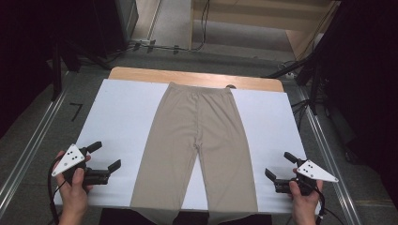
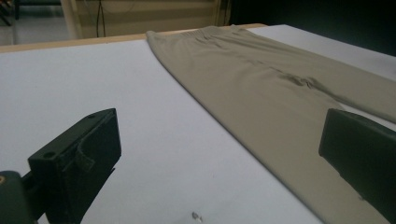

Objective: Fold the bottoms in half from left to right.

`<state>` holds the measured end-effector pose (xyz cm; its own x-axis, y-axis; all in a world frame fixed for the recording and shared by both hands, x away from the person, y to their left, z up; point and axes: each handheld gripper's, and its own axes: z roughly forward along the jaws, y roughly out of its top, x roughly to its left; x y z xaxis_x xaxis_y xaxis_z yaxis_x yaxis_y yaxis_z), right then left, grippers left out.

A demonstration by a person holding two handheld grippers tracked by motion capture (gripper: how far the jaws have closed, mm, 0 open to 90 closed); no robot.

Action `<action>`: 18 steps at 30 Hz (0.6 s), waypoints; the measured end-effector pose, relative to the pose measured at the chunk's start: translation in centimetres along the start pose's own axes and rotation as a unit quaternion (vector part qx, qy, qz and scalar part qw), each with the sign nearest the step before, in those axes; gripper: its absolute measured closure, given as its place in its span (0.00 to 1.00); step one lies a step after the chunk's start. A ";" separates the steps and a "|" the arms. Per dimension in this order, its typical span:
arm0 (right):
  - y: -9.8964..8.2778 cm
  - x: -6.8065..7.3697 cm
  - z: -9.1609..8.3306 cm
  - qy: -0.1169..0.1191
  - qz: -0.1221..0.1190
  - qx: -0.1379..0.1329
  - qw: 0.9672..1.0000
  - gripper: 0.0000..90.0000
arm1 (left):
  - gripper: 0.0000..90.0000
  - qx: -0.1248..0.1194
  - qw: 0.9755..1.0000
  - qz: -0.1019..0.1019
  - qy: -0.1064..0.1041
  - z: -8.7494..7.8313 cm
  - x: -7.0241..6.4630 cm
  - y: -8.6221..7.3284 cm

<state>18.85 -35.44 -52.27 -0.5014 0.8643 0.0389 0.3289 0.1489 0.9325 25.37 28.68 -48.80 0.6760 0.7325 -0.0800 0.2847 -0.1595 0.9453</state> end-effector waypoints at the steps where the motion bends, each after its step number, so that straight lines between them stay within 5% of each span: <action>1: 0.0 0.1 0.0 0.000 0.002 -0.002 1.000 0.00 | 0.00 0.001 1.000 0.002 -0.001 0.2 -0.1 0.3; 9: 0.1 0.3 -0.1 -0.002 0.003 -0.004 1.000 0.00 | 0.00 0.013 0.999 0.021 -0.024 2.1 -1.5 3.0; 18: 0.2 0.5 -0.2 0.002 -0.001 -0.006 1.000 0.00 | 0.00 0.021 0.999 0.005 -0.030 5.0 -0.4 6.2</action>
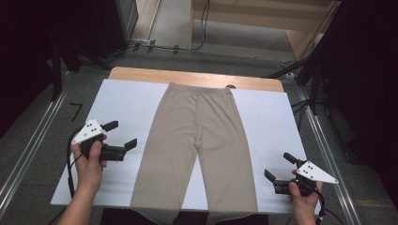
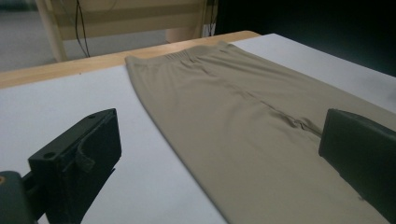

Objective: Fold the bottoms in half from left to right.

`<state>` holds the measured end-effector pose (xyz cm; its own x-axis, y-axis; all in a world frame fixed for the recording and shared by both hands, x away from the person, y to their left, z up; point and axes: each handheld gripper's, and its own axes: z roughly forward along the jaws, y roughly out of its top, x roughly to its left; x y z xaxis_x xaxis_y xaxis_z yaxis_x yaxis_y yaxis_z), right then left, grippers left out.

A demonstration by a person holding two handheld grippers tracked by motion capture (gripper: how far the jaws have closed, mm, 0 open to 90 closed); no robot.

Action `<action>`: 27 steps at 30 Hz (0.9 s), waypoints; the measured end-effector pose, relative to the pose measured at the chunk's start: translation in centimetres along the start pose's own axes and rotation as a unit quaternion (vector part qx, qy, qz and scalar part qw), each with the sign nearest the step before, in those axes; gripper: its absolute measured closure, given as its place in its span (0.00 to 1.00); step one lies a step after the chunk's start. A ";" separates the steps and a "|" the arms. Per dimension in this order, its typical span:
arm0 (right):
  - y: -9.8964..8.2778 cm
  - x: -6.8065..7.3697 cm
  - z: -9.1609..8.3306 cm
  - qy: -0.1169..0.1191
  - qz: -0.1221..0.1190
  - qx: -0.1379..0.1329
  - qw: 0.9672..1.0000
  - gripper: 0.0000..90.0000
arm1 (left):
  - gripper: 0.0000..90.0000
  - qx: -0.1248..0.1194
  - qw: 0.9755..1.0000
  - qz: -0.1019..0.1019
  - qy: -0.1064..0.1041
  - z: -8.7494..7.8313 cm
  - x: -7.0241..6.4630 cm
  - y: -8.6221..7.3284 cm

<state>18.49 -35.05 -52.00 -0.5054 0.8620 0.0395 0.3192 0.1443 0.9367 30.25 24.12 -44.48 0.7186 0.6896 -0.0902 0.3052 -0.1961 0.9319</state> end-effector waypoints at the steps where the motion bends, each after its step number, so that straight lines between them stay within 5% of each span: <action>1: 0.0 0.0 0.0 0.000 0.000 0.000 1.000 0.00 | 0.00 -0.001 1.000 0.001 0.000 0.3 0.2 0.4; 27: 0.0 0.4 0.4 0.005 -0.013 0.011 1.000 0.00 | 0.00 0.034 0.999 0.003 -0.025 11.0 4.2 6.0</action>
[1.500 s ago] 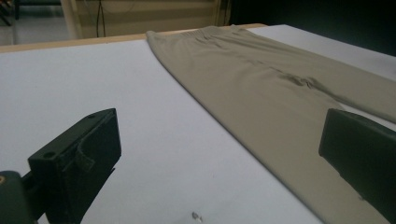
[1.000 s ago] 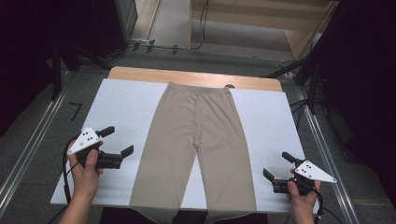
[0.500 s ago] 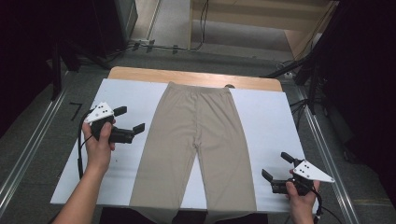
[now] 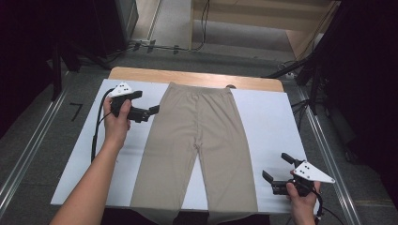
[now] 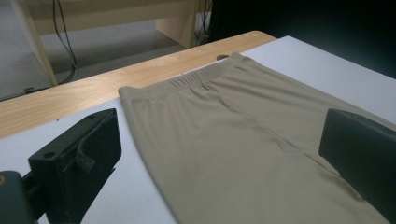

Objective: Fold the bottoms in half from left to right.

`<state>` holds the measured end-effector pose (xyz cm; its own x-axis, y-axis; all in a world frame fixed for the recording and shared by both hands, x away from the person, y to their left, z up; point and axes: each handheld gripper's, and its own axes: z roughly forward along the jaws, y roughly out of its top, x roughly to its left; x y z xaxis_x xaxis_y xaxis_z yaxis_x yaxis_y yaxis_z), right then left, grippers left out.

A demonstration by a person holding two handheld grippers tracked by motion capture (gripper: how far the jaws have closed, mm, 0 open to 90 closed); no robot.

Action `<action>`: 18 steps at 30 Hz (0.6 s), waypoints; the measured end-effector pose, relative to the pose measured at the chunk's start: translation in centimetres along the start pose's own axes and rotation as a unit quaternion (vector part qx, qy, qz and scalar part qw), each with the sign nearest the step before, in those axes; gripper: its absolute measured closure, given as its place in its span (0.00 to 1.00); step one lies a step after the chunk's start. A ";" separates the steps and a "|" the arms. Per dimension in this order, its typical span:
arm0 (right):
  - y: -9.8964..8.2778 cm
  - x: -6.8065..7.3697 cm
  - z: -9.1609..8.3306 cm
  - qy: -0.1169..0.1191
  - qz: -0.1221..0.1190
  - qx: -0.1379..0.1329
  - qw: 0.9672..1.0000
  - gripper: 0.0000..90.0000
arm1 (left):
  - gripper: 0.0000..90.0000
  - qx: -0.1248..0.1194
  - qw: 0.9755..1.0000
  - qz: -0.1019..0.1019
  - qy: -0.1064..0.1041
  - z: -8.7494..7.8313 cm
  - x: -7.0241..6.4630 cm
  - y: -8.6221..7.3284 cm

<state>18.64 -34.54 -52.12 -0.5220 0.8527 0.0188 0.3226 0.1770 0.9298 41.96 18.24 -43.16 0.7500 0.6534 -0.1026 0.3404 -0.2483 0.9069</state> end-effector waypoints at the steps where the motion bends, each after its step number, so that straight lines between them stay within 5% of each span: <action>1: 0.0 0.0 0.0 0.001 -0.002 0.001 1.000 0.00 | 0.00 0.003 1.000 -0.001 -0.003 0.5 0.2 0.2; 8: 0.0 0.1 0.1 0.002 -0.001 0.004 1.000 0.00 | 0.07 0.034 0.999 -0.019 -0.008 4.2 1.5 1.8; 11: 0.0 0.0 0.0 0.006 0.004 0.001 1.000 0.00 | 0.15 0.057 0.998 -0.011 0.028 5.9 1.7 2.4; 12: -0.1 -0.1 0.0 0.009 0.009 -0.003 1.000 0.00 | 0.16 0.065 0.998 -0.009 0.024 6.4 1.8 2.5; 18: -0.1 0.0 0.0 0.011 0.002 -0.002 1.000 0.00 | 0.35 0.104 0.991 -0.073 0.047 9.9 3.5 3.0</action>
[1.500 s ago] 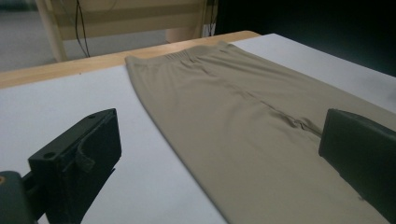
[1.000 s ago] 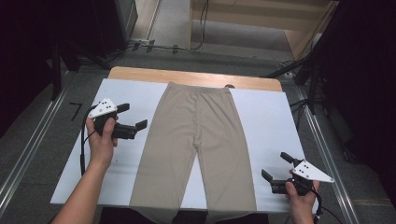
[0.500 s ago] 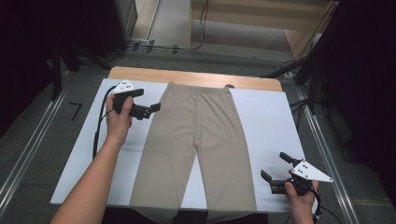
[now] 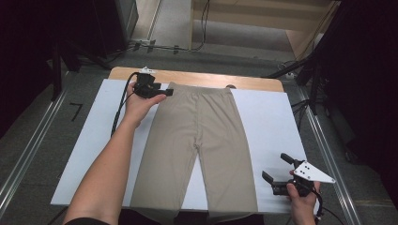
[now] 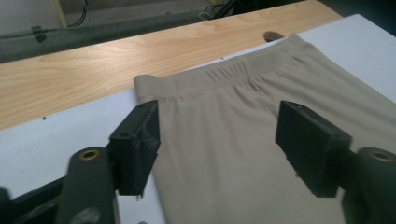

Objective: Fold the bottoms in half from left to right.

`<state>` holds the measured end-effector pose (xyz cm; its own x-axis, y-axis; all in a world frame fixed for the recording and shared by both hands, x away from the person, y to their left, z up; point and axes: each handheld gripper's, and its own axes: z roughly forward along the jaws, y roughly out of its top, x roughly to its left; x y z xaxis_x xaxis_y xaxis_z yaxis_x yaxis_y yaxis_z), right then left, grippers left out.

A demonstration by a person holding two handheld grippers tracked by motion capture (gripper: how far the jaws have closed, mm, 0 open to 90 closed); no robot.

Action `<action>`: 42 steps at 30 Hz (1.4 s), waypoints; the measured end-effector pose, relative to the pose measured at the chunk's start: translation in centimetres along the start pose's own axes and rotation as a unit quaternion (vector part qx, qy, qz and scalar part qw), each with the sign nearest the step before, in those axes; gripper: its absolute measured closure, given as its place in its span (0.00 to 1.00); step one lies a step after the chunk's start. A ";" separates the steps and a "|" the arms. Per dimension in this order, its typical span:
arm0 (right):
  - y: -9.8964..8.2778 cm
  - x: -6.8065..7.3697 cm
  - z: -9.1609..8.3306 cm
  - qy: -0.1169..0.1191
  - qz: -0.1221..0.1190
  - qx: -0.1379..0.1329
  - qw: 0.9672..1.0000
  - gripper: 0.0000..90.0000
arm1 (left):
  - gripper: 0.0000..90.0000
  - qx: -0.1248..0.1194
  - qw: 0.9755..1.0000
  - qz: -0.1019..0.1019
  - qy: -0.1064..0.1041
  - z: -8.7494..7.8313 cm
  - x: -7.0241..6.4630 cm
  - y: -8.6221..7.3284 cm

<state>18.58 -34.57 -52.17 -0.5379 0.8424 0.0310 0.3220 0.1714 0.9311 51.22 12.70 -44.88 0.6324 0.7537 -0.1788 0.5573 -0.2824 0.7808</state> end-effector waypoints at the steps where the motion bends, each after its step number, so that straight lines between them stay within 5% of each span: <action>1: 0.0 0.0 0.0 0.000 0.000 0.000 1.000 0.00 | 0.37 0.000 1.000 0.000 0.000 0.0 0.0 0.0; 3: 0.0 0.1 0.1 -0.001 -0.006 0.003 1.000 0.00 | 0.42 0.020 1.000 -0.020 0.011 1.6 0.5 0.5; 7: 0.0 0.0 0.1 0.003 -0.001 -0.001 1.000 0.00 | 0.43 0.045 0.998 -0.021 0.028 3.2 1.0 0.7; 12: 0.0 -0.3 -0.1 0.010 0.011 -0.010 1.000 0.00 | 0.45 0.048 0.997 -0.038 0.050 5.4 2.4 0.2; 19: 0.0 -0.2 0.1 0.014 0.002 -0.009 1.000 0.00 | 0.46 0.060 0.995 -0.028 0.081 6.9 3.6 0.3; 27: 0.0 -0.2 0.2 0.017 0.001 -0.007 1.000 0.00 | 0.50 0.061 0.991 0.008 0.118 7.9 3.2 -0.2; 28: 0.0 -0.1 0.3 0.017 0.000 -0.005 1.000 0.00 | 0.61 0.062 0.991 0.017 0.116 8.0 2.9 -0.2; 30: 0.0 -0.1 0.4 0.018 -0.001 -0.003 1.000 0.00 | 0.66 0.063 0.991 0.023 0.112 8.2 2.3 -0.2; 32: 0.0 0.0 0.5 0.016 -0.001 0.003 1.000 0.00 | 0.85 0.071 0.992 0.019 0.104 8.1 2.2 0.0; 35: 0.1 0.1 0.6 0.014 -0.008 0.007 1.000 0.00 | 1.00 0.080 0.992 0.002 0.094 7.9 2.0 0.2; 38: 0.1 0.1 0.5 0.015 -0.007 0.006 1.000 0.00 | 1.00 0.078 0.994 -0.016 0.078 7.3 1.9 0.4; 42: 0.1 0.2 0.5 0.010 -0.009 0.010 1.000 0.00 | 1.00 0.044 0.997 -0.020 0.058 5.6 1.3 1.6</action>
<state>18.93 -34.14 -52.28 -0.5597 0.8284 0.0218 0.3268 0.1965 0.9245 55.97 9.93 -47.26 0.5452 0.8275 -0.1344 0.6289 -0.2976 0.7183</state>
